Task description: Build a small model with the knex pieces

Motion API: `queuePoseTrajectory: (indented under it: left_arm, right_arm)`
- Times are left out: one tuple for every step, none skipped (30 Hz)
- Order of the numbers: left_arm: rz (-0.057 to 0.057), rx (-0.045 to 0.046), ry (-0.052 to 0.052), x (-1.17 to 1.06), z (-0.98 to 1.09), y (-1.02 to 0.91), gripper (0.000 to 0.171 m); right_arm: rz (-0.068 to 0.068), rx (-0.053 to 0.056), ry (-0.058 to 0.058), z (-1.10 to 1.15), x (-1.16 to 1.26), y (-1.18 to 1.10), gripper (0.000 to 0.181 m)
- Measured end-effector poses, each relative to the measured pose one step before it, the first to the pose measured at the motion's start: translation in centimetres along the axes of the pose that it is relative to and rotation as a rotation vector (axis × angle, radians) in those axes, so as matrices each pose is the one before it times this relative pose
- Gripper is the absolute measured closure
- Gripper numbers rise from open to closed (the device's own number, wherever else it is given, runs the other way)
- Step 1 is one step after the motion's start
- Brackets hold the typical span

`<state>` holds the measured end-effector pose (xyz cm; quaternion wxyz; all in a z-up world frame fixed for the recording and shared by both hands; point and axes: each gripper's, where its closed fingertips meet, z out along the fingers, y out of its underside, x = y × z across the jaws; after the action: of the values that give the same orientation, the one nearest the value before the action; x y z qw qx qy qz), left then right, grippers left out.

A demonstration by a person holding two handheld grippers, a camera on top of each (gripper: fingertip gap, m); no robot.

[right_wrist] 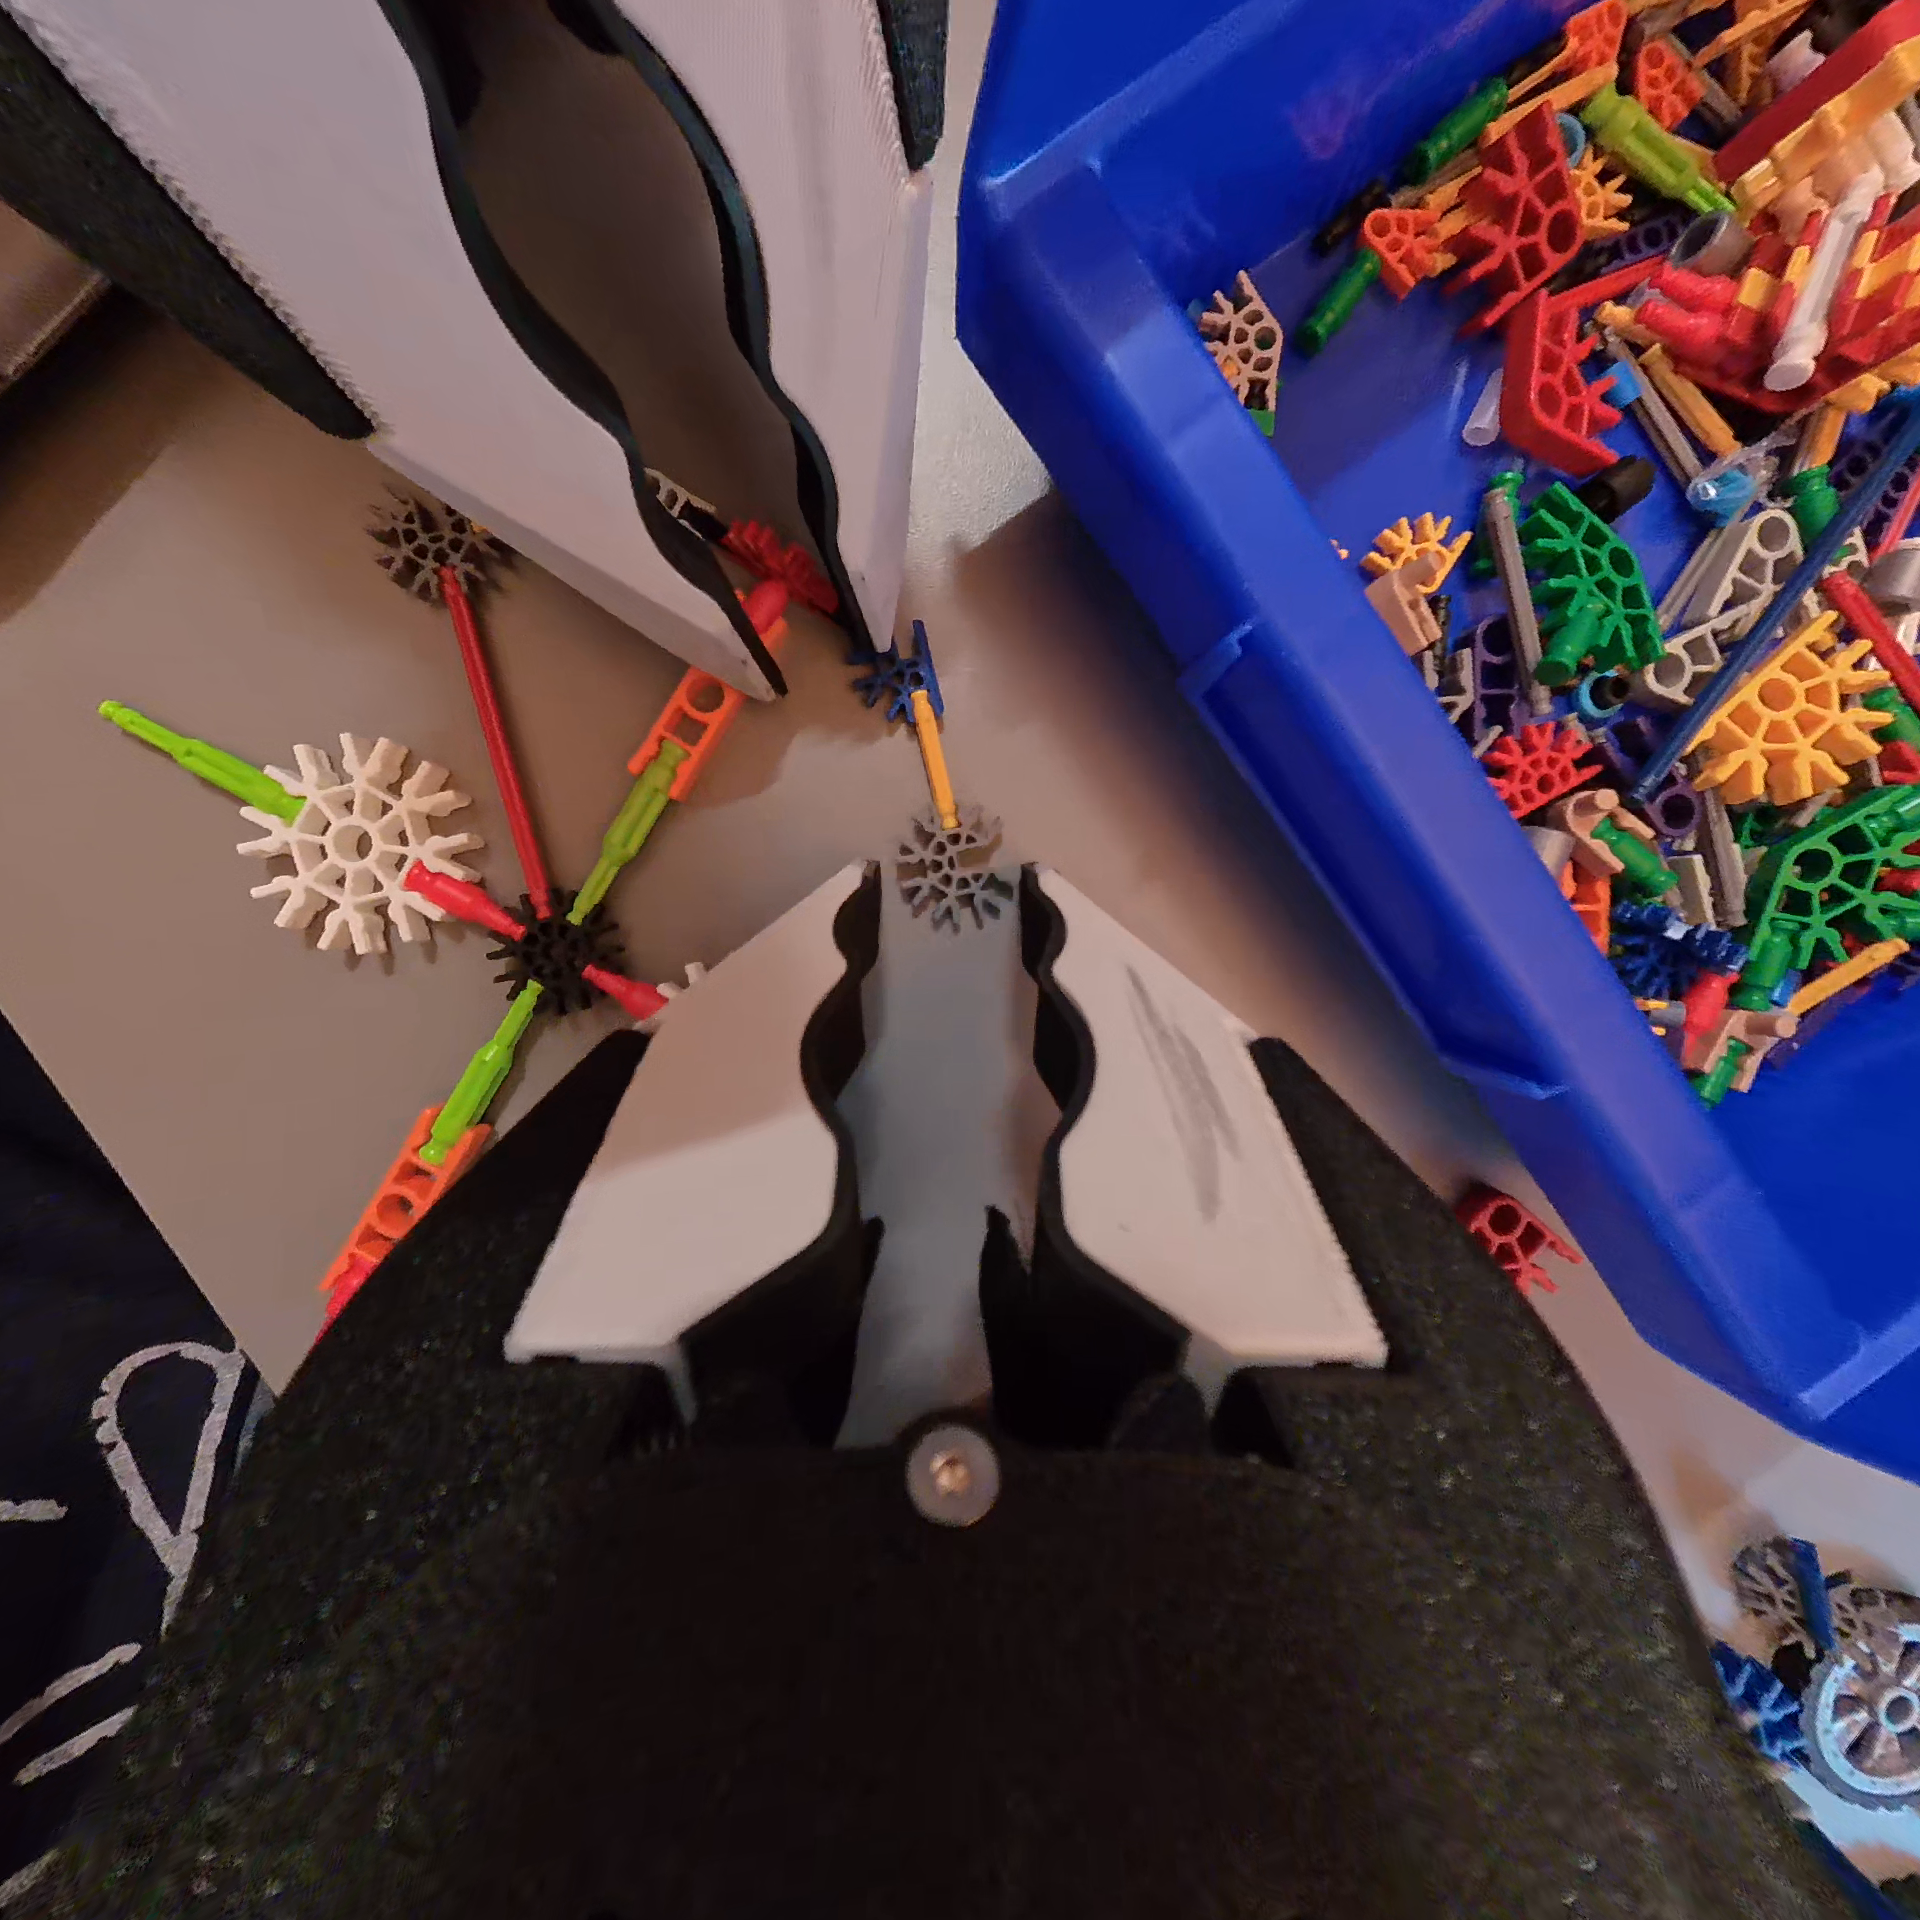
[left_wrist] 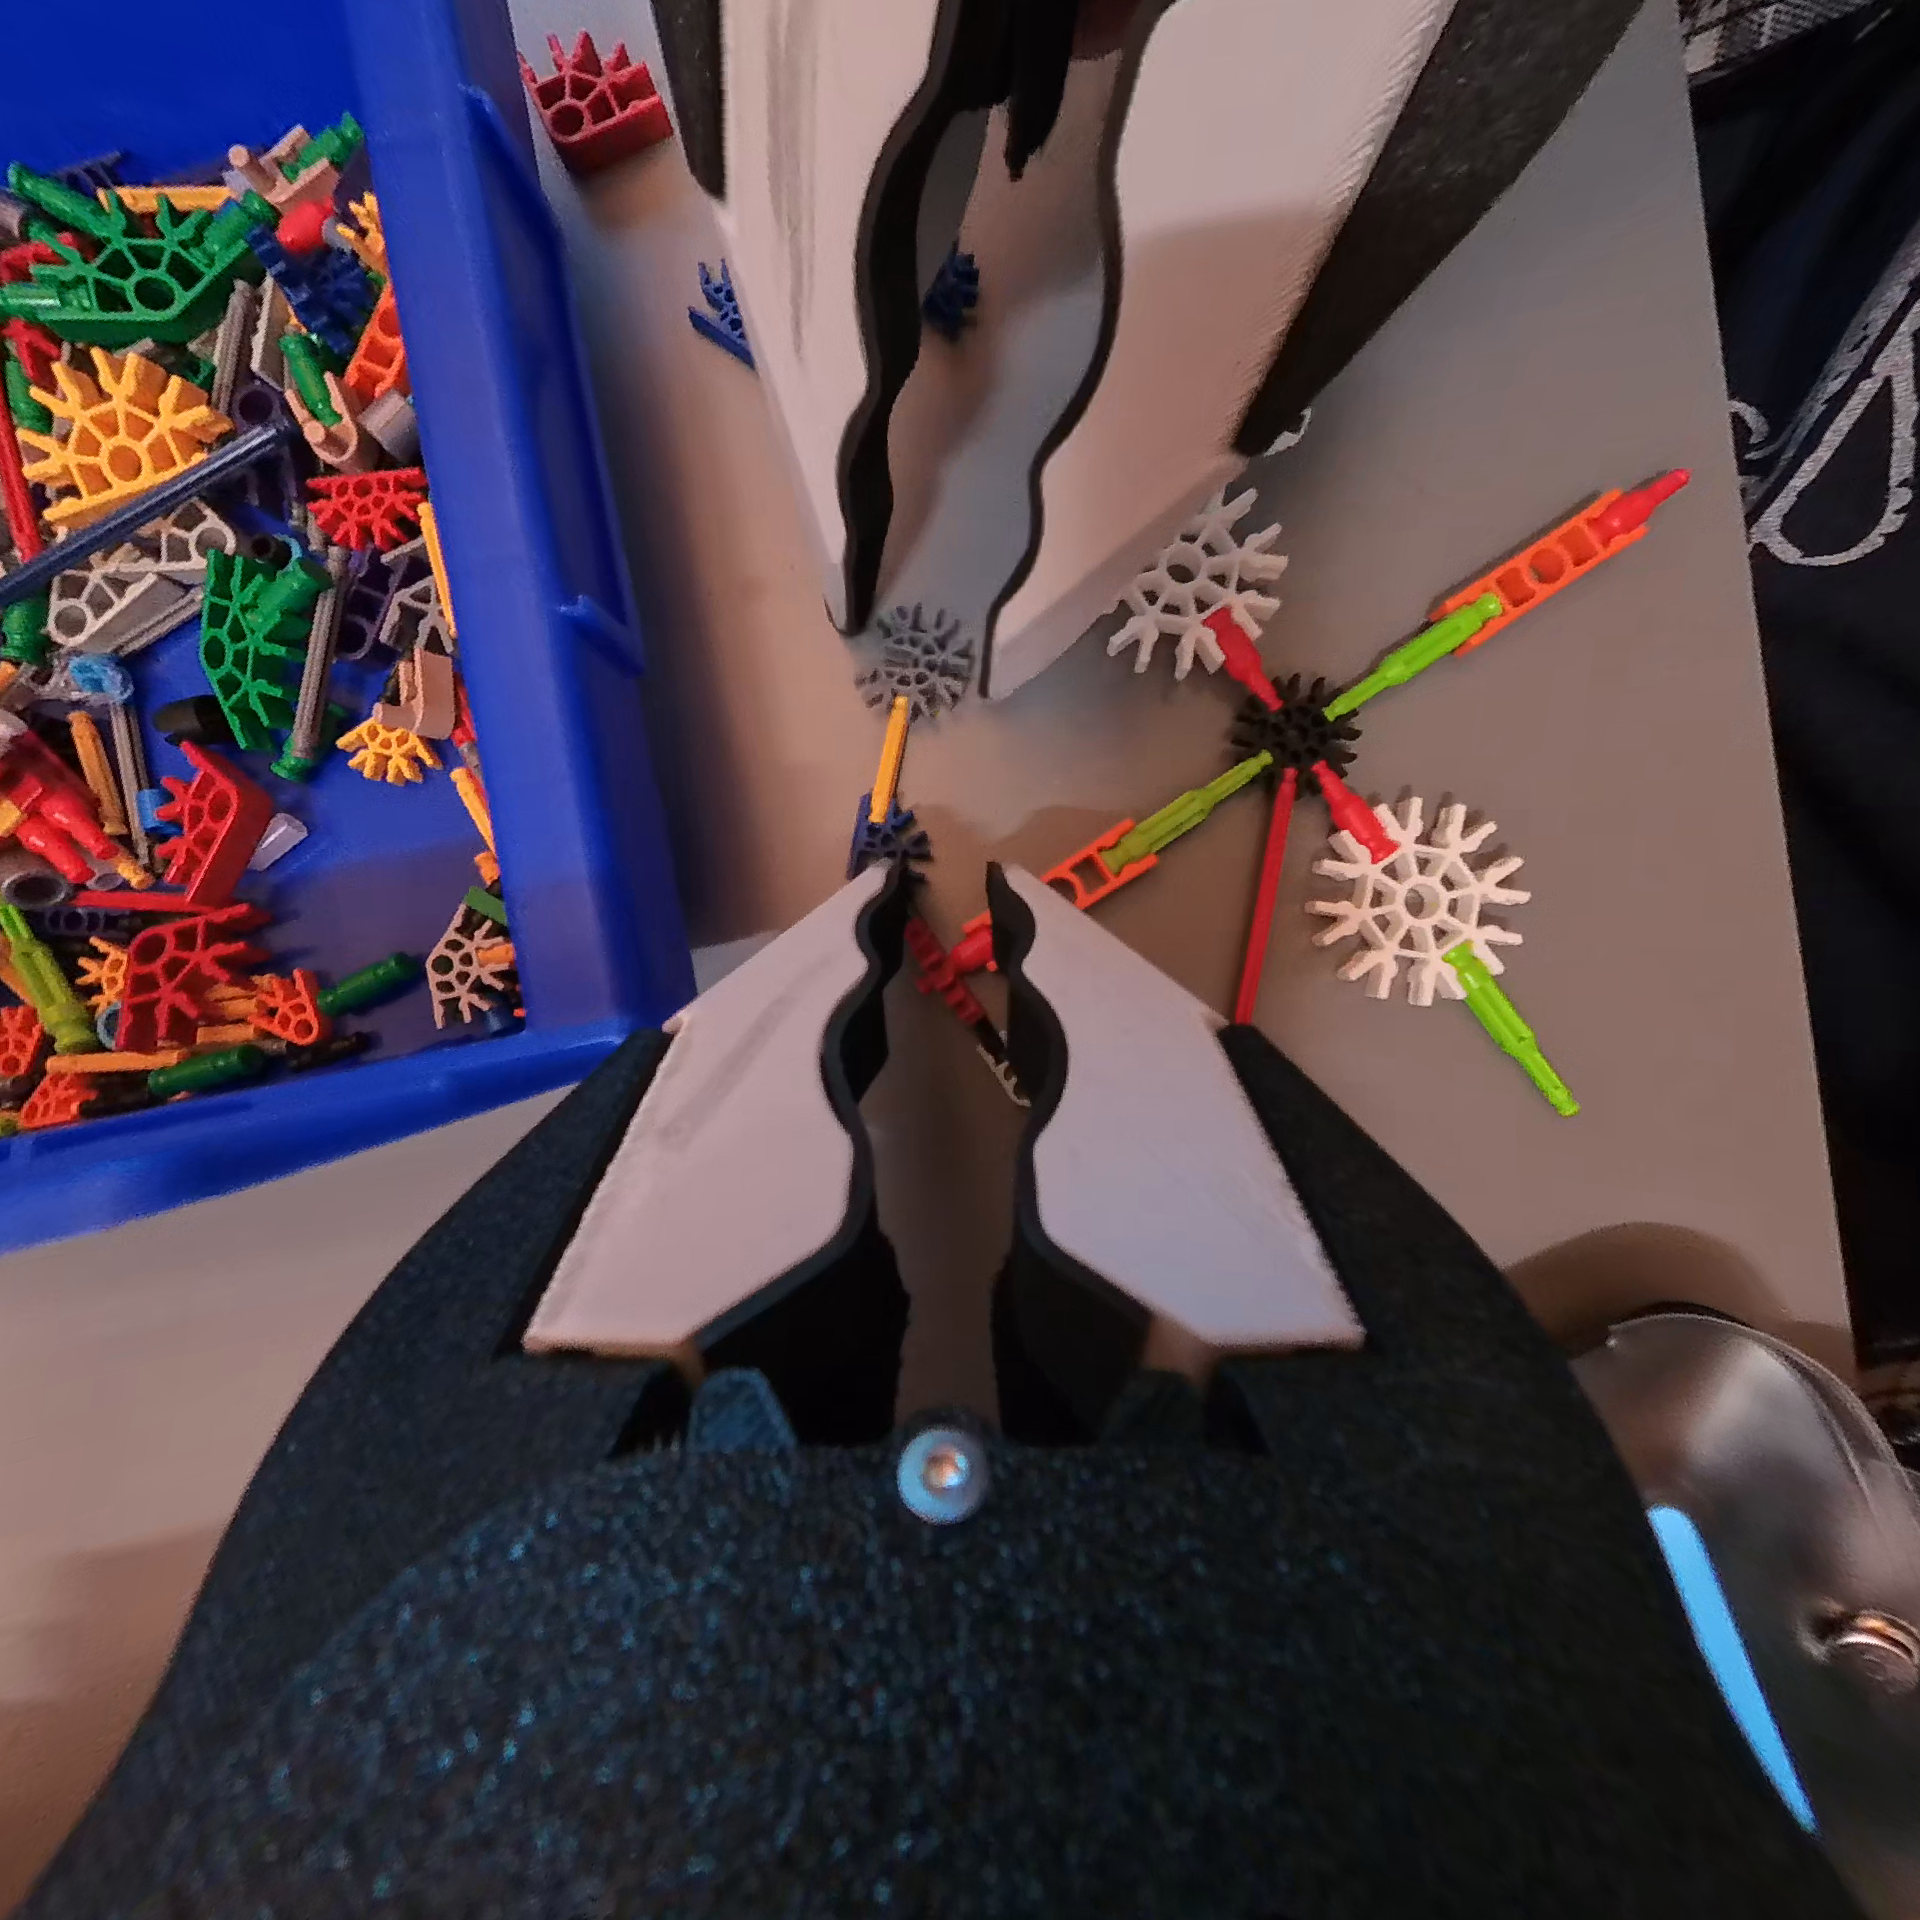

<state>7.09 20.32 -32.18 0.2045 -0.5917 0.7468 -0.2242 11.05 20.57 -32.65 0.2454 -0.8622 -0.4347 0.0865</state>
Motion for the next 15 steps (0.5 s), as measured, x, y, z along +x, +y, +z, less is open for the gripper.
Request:
queuePoseTrajectory:
  left_arm:
    - [0.0003,-0.00039,0.0001,-0.003,0.003,-0.002,0.157]
    - [-0.0001,-0.00009,-0.0001,0.0,-0.001,0.001,0.156]
    - [-0.0006,0.00013,0.0001,0.005,0.001,-0.002,0.157]
    - [-0.0001,0.00024,-0.0002,0.0,-0.004,0.005,0.156]
    - [-0.0006,0.00022,0.0002,0.009,-0.004,0.005,0.157]
    - [-0.0005,-0.00009,0.0002,0.006,-0.001,0.001,0.156]
    - [0.0003,-0.00052,-0.0002,0.002,0.003,-0.003,0.156]
    - [0.0006,-0.00066,-0.0001,0.005,-0.004,0.007,0.156]
    - [0.0002,-0.00054,0.0,0.006,0.003,-0.002,0.156]
    - [-0.0001,-0.00048,0.0001,0.0,0.002,-0.001,0.156]
    - [0.0004,-0.0002,-0.0002,-0.005,-0.001,0.003,0.156]
    - [-0.0002,-0.00016,0.0001,0.002,-0.001,0.002,0.156]
    - [-0.0002,-0.00033,0.0002,0.004,-0.002,0.005,0.156]
    - [0.0002,-0.0005,-0.0001,-0.005,-0.006,-0.007,0.156]
    - [0.0,-0.00063,-0.0002,-0.004,0.001,0.001,0.156]
  right_arm:
    - [-0.0019,-0.0005,0.0032,-0.014,0.049,0.024,0.155]
    - [-0.002,0.001,0.0009,-0.031,-0.006,0.008,0.154]
    - [-0.0035,0.0044,-0.0059,-0.076,-0.114,-0.025,0.15]
    - [0.0003,0.0099,-0.0047,-0.132,-0.079,-0.134,0.148]
    - [0.0019,0.0137,0.0024,-0.172,0.065,-0.189,0.149]
    - [-0.0003,0.009,0.0053,-0.168,0.143,-0.126,0.15]
    - [-0.0032,0.0094,0.0053,-0.153,0.158,-0.134,0.154]
    - [-0.003,0.0169,0.0053,-0.151,0.17,-0.238,0.163]
    - [0.0015,0.0092,-0.0038,-0.056,0.046,-0.15,0.168]
    - [-0.0009,0.0067,-0.009,0.02,-0.059,-0.118,0.173]
    - [-0.0036,0.0056,-0.0054,0.058,-0.035,-0.122,0.175]
    - [-0.0055,0.002,0.0004,0.1,0.03,-0.066,0.177]
    - [-0.0054,-0.0028,-0.0029,0.124,-0.028,0.005,0.18]
    - [-0.0027,-0.0064,-0.0027,0.163,-0.016,0.07,0.181]
    - [-0.0038,-0.0051,0.002,0.124,0.054,0.068,0.181]
